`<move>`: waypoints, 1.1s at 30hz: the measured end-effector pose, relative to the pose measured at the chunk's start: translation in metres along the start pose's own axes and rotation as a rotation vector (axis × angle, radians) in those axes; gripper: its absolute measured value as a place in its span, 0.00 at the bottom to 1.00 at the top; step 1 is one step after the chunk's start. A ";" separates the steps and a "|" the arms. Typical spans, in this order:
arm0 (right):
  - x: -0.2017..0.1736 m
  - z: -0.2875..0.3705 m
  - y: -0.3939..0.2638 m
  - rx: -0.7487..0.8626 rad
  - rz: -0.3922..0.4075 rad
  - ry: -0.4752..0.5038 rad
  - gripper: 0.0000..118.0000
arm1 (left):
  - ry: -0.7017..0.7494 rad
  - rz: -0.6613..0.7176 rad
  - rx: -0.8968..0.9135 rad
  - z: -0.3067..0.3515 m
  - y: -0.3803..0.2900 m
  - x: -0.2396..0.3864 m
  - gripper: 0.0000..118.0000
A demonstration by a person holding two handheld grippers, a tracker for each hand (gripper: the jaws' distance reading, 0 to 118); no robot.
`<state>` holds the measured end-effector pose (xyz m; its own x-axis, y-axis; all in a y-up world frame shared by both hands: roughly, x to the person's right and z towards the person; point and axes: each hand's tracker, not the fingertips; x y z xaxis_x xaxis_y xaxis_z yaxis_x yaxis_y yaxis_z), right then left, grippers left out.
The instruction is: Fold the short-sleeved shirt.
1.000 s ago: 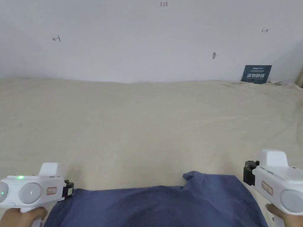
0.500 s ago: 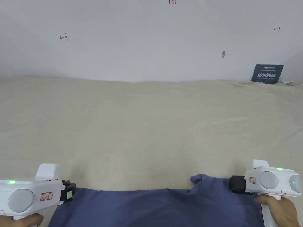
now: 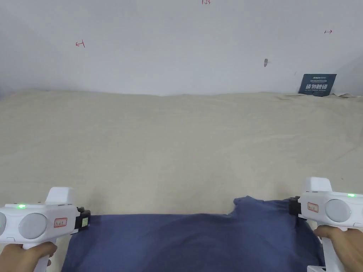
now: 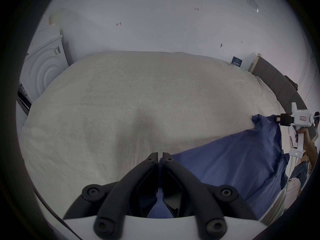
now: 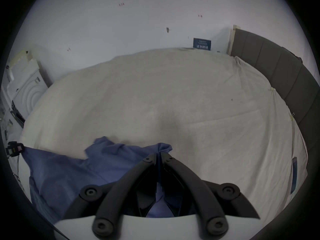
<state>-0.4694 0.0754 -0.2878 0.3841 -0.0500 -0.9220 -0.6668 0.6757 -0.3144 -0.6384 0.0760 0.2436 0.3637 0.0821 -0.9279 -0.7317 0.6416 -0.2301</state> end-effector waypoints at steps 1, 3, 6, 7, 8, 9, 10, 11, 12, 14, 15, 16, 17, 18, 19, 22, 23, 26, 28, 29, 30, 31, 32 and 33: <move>0.001 0.012 -0.001 0.014 -0.002 0.014 0.02 | 0.003 0.001 0.004 0.003 -0.001 0.000 0.01; 0.002 0.042 -0.003 0.040 0.001 0.047 0.02 | 0.008 0.008 0.012 0.020 -0.001 0.006 0.01; 0.007 0.086 -0.010 0.075 0.008 0.087 0.02 | 0.012 0.017 0.031 0.028 -0.004 -0.001 0.01; 0.008 0.098 -0.012 0.084 0.009 0.096 0.02 | 0.014 0.018 0.035 0.030 -0.005 -0.004 0.01; 0.009 0.111 -0.016 0.093 0.014 0.106 0.02 | 0.013 0.018 0.042 0.036 -0.006 -0.005 0.01; 0.011 0.125 -0.020 0.106 0.013 0.117 0.02 | 0.013 0.020 0.049 0.042 -0.008 -0.006 0.01; 0.012 0.136 -0.023 0.116 0.011 0.127 0.02 | 0.011 0.021 0.051 0.045 -0.009 -0.009 0.01; 0.013 0.149 -0.029 0.125 0.007 0.128 0.02 | 0.011 0.022 0.056 0.050 -0.011 -0.013 0.01; 0.014 0.161 -0.034 0.135 0.010 0.139 0.02 | 0.012 0.021 0.060 0.057 -0.015 -0.014 0.01; 0.015 0.179 -0.046 0.145 0.010 0.147 0.02 | 0.010 0.017 0.066 0.068 -0.022 -0.020 0.01; 0.016 0.187 -0.052 0.147 0.014 0.156 0.02 | 0.010 0.017 0.067 0.073 -0.028 -0.023 0.01; 0.017 0.192 -0.058 0.146 0.014 0.158 0.02 | 0.009 0.018 0.067 0.079 -0.033 -0.025 0.01; 0.018 0.197 -0.065 0.145 0.013 0.161 0.02 | 0.005 0.018 0.067 0.085 -0.040 -0.028 0.01; 0.019 0.203 -0.072 0.144 0.013 0.167 0.02 | 0.006 0.016 0.066 0.095 -0.047 -0.028 0.01; 0.020 0.206 -0.079 0.143 0.009 0.167 0.02 | 0.008 0.015 0.064 0.100 -0.053 -0.030 0.01; 0.025 0.214 -0.102 0.143 -0.016 0.167 0.02 | 0.008 0.027 0.046 0.111 -0.074 -0.038 0.01; 0.027 0.215 -0.111 0.139 -0.027 0.169 0.02 | 0.004 0.035 0.038 0.114 -0.083 -0.040 0.01; 0.030 0.213 -0.138 0.108 -0.060 0.166 0.02 | 0.002 0.046 0.005 0.115 -0.110 -0.041 0.01; 0.032 0.209 -0.157 0.084 -0.083 0.158 0.02 | 0.003 0.049 -0.020 0.112 -0.127 -0.041 0.01; 0.033 0.206 -0.167 0.069 -0.095 0.148 0.02 | 0.006 0.048 -0.034 0.111 -0.136 -0.040 0.01; 0.034 0.204 -0.178 0.056 -0.110 0.143 0.02 | 0.011 0.048 -0.043 0.113 -0.145 -0.033 0.01; 0.035 0.201 -0.186 0.042 -0.126 0.141 0.02 | 0.016 0.053 -0.045 0.114 -0.152 -0.031 0.01; 0.035 0.199 -0.196 0.029 -0.150 0.130 0.02 | 0.017 0.060 -0.055 0.111 -0.160 -0.031 0.01; 0.036 0.195 -0.204 0.018 -0.160 0.122 0.02 | 0.019 0.065 -0.071 0.108 -0.166 -0.031 0.01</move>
<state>-0.1952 0.0792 -0.2126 0.4031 -0.2462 -0.8814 -0.5912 0.6652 -0.4561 -0.4657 0.0487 0.3420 0.3031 0.1068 -0.9469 -0.7928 0.5796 -0.1885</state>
